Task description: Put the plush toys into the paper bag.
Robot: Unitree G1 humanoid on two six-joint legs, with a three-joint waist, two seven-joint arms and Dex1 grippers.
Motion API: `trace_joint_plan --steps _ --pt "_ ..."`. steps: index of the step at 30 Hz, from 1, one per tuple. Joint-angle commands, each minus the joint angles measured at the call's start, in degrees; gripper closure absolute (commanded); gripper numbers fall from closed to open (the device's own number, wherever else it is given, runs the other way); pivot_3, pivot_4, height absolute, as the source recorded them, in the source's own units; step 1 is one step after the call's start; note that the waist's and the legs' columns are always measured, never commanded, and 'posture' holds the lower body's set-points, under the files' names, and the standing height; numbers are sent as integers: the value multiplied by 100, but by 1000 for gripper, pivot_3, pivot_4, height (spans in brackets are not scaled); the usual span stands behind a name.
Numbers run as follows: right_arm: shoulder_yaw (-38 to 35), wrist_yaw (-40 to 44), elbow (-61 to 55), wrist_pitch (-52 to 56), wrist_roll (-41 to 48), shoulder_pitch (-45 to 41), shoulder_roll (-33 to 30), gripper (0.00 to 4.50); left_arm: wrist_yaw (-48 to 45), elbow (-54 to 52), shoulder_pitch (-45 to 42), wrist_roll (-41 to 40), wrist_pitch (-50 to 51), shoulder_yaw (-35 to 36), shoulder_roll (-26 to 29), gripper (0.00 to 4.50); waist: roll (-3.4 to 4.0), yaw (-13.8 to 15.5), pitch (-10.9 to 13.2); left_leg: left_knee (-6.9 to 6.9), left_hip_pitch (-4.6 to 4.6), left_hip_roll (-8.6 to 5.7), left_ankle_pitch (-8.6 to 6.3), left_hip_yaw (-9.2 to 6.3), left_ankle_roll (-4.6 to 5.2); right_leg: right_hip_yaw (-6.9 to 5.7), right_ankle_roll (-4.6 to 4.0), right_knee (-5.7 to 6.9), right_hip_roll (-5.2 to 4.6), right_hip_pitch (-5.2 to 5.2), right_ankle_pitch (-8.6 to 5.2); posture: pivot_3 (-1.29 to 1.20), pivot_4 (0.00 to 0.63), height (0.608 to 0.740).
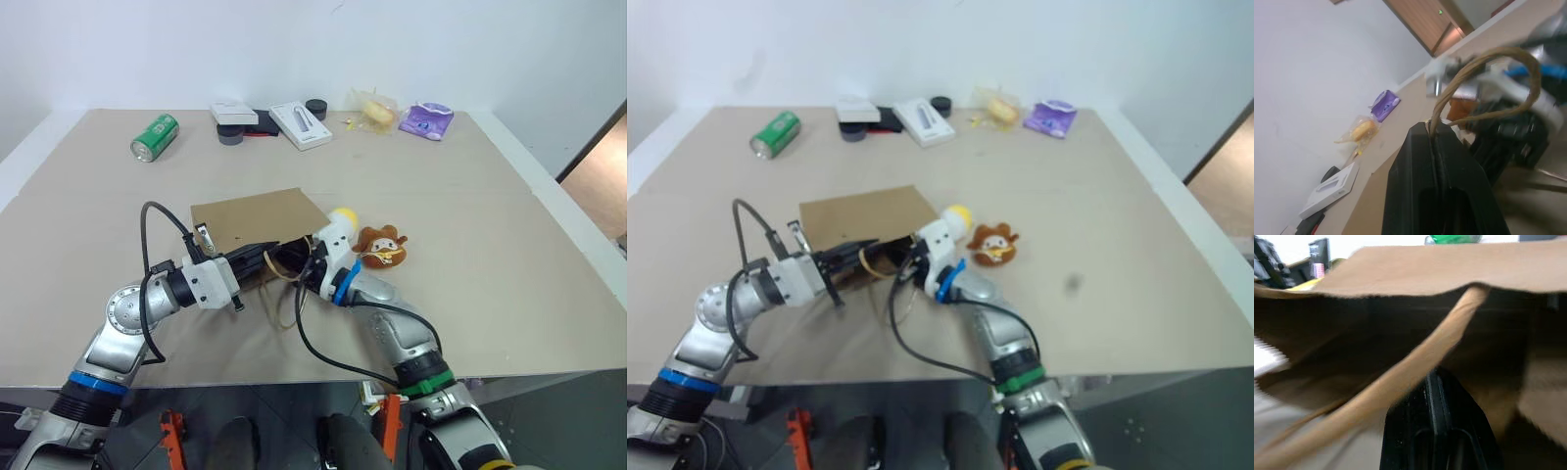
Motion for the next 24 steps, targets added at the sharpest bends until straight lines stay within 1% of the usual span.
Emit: trace_joint_plan --steps 1,9,16,20,24 --pt "-104 -314 364 -167 -305 -154 144 4481 453 -281 -89 3 151 489 -179 4500 0 2 0 -1 -2 1 0 0 0 0 0 0 0 -2 0 0 150 740" --pt "-119 -632 226 577 -569 28 60 4481 1585 -610 -515 269 517 1267 -668 4500 -15 22 -15 0 4 3 1 0 -1 -1 -3 0 1 6 2 0 150 740" --pt "-92 -688 38 1091 -677 -32 27 4481 1871 -1062 -741 326 893 1330 -849 4500 -28 31 -31 0 3 -3 1 1 -2 0 4 -3 -6 9 0 0 150 740" --pt "-105 -544 -101 898 -648 -85 48 4481 1790 -1084 -545 373 972 1201 -896 4500 -29 28 -31 -2 3 -3 1 0 -2 0 4 -4 -5 8 0 0 150 740" --pt "-216 -45 -651 311 -388 27 -38 4481 1511 -905 -101 357 971 997 -872 4500 -28 24 -31 -7 2 0 1 1 -2 1 3 -5 -1 3 0 0 150 740"
